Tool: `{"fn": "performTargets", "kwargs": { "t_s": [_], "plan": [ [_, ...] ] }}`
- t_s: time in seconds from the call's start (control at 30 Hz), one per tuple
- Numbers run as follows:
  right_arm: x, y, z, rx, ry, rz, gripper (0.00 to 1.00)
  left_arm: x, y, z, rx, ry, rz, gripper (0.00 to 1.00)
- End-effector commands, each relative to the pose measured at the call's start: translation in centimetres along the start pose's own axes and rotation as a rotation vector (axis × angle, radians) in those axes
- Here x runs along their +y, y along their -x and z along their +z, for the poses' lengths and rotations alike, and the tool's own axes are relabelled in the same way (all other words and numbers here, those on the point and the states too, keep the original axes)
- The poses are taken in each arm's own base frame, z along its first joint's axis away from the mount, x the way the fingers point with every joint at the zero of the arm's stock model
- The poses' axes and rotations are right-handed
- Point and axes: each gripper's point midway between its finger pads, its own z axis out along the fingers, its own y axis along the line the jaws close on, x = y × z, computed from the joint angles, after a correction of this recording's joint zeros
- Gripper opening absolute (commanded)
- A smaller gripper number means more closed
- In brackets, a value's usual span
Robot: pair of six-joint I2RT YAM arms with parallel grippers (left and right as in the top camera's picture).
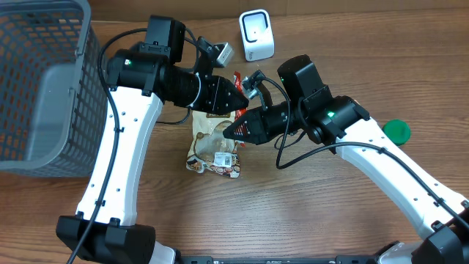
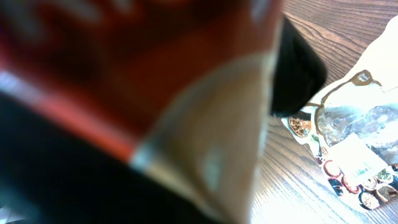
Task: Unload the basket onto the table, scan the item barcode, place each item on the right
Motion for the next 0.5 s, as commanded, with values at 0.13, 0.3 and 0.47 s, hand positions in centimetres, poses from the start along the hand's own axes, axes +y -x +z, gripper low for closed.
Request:
{"fn": "performTargets", "kwargs": {
  "t_s": [0.13, 0.3, 0.47],
  "plan": [
    [1.73, 0.38, -0.69, -0.013, 0.03, -0.043, 0.04, 0.87, 0.44, 0.02, -0.014, 0.035, -0.031, 0.17],
    [1.75, 0.41, -0.69, -0.014, 0.03, -0.045, 0.04, 0.83, 0.41, 0.02, -0.013, 0.032, -0.042, 0.04],
    [1.32, 0.73, -0.87, -0.029, 0.012, -0.052, 0.24, 1.02, 0.5, -0.01, -0.017, 0.041, -0.063, 0.04]
  ]
}}
